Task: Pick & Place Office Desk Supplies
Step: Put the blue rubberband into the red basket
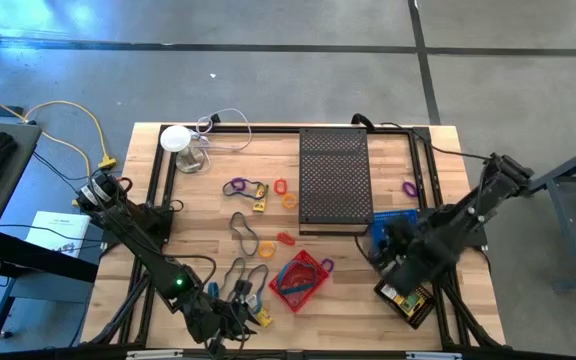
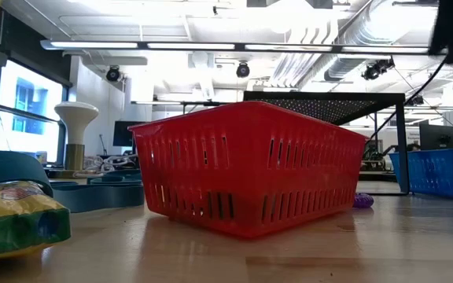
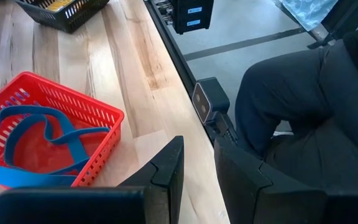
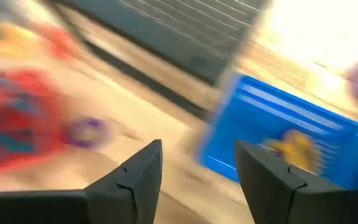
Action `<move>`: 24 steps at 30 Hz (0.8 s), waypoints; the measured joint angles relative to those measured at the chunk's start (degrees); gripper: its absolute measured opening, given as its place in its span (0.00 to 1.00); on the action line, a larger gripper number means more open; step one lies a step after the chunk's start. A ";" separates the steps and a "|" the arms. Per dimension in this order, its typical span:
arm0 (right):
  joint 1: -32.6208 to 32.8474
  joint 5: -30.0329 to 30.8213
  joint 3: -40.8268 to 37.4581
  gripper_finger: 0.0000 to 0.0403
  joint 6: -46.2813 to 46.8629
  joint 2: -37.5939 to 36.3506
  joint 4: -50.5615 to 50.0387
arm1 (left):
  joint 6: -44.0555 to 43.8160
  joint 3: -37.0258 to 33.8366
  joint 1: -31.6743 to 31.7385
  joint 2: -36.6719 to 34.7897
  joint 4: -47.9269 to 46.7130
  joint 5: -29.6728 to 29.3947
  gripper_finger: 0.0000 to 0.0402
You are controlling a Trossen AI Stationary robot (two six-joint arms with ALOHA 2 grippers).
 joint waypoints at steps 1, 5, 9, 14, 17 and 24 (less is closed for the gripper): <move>2.00 3.70 -0.02 0.46 0.71 0.23 2.34 | -0.15 0.00 0.00 0.00 -0.13 0.00 0.21; 7.57 17.35 -0.09 0.46 -0.31 2.25 11.81 | -1.44 0.00 0.25 0.00 -0.88 -0.11 0.21; 10.28 28.75 -0.11 0.46 -4.06 5.23 18.03 | -2.98 0.00 0.56 0.04 -2.92 -0.14 0.21; 10.98 33.16 -0.11 0.46 -5.98 10.24 22.78 | -2.84 0.00 0.52 0.04 -2.58 -0.15 0.21; 10.93 33.12 -0.11 0.46 -5.95 14.34 25.60 | -2.88 0.00 0.52 0.04 -2.65 -0.43 0.21; 10.62 32.74 -0.13 0.46 -5.92 23.61 29.54 | -5.36 0.00 0.55 -4.15 -14.66 -1.77 0.21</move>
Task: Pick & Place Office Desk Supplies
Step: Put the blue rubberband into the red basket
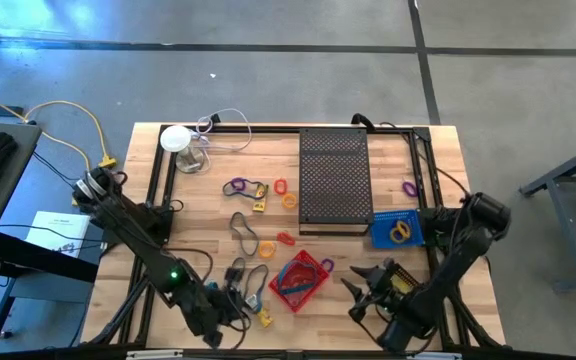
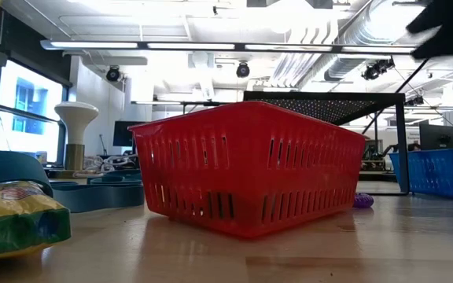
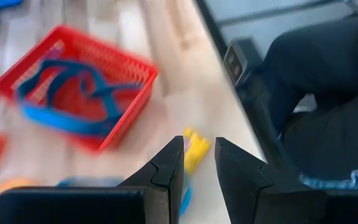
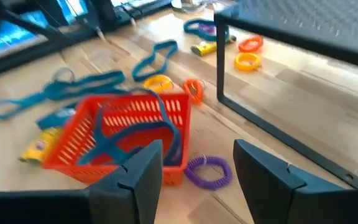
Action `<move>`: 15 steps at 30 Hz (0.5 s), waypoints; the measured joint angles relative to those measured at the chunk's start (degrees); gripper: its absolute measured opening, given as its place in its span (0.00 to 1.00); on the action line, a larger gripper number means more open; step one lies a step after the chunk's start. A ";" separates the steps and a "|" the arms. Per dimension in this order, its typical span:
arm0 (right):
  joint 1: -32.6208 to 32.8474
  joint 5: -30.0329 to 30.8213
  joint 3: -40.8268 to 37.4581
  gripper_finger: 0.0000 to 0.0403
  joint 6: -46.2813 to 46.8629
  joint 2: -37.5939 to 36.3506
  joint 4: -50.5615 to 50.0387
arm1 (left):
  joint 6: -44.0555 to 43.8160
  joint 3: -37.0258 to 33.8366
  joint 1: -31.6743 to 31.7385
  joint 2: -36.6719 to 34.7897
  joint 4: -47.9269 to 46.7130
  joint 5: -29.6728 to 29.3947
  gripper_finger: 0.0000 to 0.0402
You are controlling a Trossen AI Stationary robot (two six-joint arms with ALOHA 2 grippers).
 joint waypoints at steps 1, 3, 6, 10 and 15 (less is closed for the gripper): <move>-0.12 -0.38 0.00 0.46 0.00 0.74 -0.02 | -0.82 0.00 0.04 -0.97 -2.70 -0.06 0.21; -0.45 -0.16 0.00 0.46 0.02 1.41 0.04 | -1.02 0.00 0.43 -2.73 -8.08 0.03 0.21; -0.68 2.20 0.00 0.45 0.03 1.37 0.67 | 0.20 0.01 0.87 -4.48 -16.17 -0.09 0.21; -0.87 4.72 0.00 0.45 0.02 1.33 1.72 | 1.43 -1.39 1.45 -4.34 -21.79 -4.80 0.21; -1.05 4.11 0.00 0.45 0.02 1.30 1.83 | 0.77 -7.03 2.93 -4.14 -18.76 -6.68 0.21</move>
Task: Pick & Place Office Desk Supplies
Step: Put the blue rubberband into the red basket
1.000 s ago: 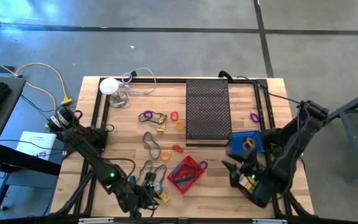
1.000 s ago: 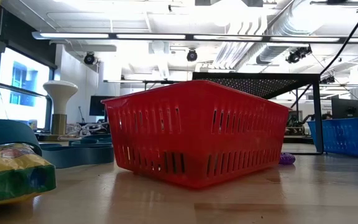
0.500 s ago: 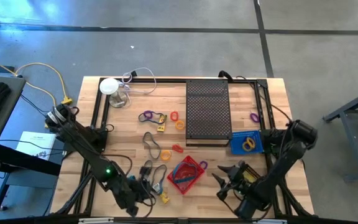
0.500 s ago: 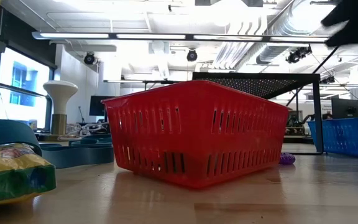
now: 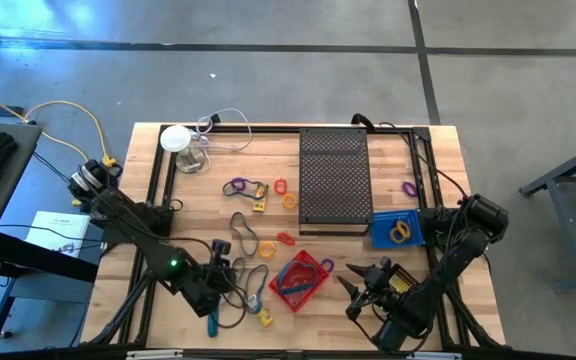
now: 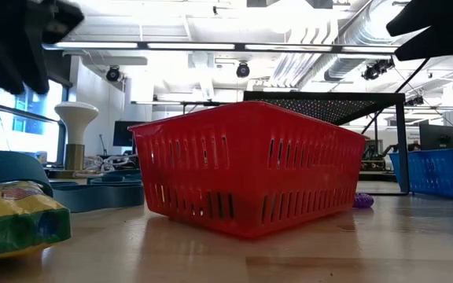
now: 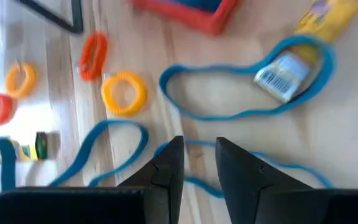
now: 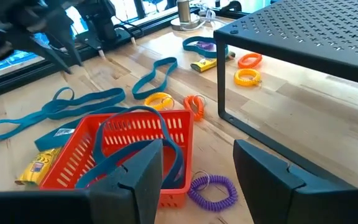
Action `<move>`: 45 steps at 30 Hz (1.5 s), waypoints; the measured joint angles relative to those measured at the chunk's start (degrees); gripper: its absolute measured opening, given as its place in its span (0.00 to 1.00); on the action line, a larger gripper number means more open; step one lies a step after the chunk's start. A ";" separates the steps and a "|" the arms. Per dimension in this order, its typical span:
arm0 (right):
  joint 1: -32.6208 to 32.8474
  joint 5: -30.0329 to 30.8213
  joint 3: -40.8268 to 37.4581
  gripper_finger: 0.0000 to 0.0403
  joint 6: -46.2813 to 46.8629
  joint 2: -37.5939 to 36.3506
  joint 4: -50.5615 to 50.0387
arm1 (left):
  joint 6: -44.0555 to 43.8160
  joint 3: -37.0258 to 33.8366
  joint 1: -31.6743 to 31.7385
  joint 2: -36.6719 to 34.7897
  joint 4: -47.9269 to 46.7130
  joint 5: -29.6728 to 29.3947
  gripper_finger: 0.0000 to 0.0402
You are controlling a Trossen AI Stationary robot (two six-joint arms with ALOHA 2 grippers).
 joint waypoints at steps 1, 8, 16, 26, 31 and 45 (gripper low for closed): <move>-0.13 -0.04 0.00 0.45 0.00 0.00 0.09 | -0.26 -1.08 0.20 0.00 0.92 0.16 0.21; -0.14 -0.14 0.00 0.45 -1.42 -0.02 1.01 | -5.40 -5.84 0.61 0.00 6.61 0.90 0.21; -0.21 -0.18 0.00 0.45 -7.20 -0.05 5.21 | -21.54 -7.07 2.18 0.00 6.24 1.14 0.21; -0.21 -0.84 0.00 0.45 -12.28 -0.07 8.36 | -25.74 -11.07 4.33 0.00 6.44 2.04 0.21; -0.25 -0.82 0.00 0.45 -13.44 -0.07 8.74 | -25.62 -11.79 4.31 0.00 9.55 4.79 0.21; -0.25 -0.79 0.00 0.45 -13.44 -0.07 9.32 | -31.69 -11.79 6.26 5.44 10.19 4.25 0.21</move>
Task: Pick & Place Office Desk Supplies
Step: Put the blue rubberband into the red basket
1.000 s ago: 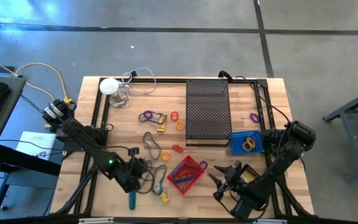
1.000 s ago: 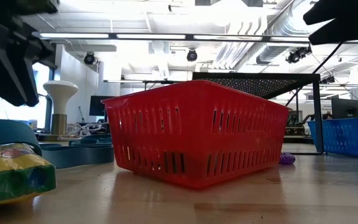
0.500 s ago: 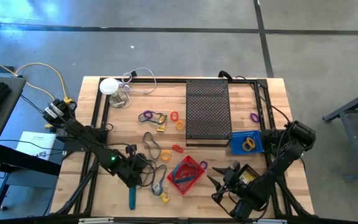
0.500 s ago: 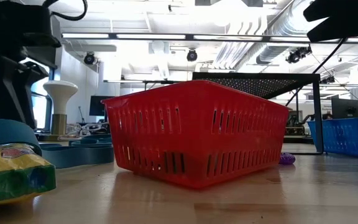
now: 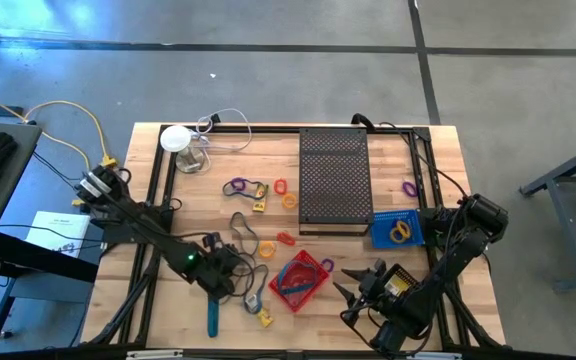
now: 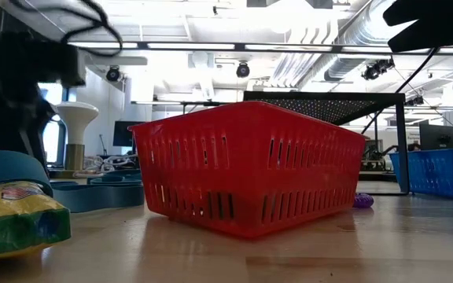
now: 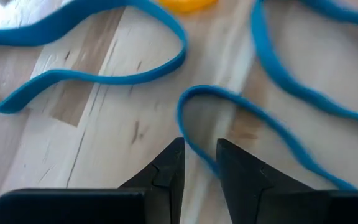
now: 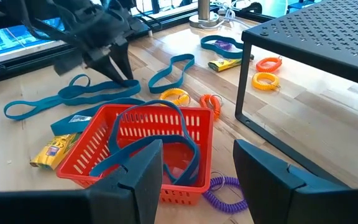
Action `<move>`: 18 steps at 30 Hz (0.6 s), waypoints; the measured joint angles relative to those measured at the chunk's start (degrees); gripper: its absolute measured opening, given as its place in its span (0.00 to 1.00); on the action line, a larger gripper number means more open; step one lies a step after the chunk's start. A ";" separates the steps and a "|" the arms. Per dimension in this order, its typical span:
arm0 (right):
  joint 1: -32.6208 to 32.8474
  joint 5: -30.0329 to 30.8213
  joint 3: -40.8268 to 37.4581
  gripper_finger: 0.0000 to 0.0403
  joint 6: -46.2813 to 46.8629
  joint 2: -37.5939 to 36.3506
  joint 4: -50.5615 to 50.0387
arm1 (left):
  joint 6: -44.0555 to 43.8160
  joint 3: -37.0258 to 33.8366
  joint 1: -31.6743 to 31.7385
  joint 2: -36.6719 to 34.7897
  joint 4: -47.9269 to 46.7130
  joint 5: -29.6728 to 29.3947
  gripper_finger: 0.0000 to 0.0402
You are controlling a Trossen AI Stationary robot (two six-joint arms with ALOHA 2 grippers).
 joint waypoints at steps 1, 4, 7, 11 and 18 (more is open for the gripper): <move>0.00 0.00 0.00 0.45 0.00 0.00 0.00 | 0.15 0.00 0.38 0.76 -0.02 0.01 0.21; 0.00 -0.01 0.00 0.45 0.00 0.00 0.00 | -0.23 0.15 0.93 2.22 0.09 0.19 0.21; 0.00 0.00 0.00 0.45 -0.01 0.00 0.00 | -1.17 0.24 1.58 2.89 0.00 1.72 0.21; -0.02 0.00 0.00 0.45 0.00 0.00 0.57 | -1.91 0.22 1.71 2.94 0.02 2.76 0.15; -0.02 -0.02 0.00 0.45 -0.02 0.00 4.07 | -0.89 0.16 1.68 3.04 0.27 1.14 0.01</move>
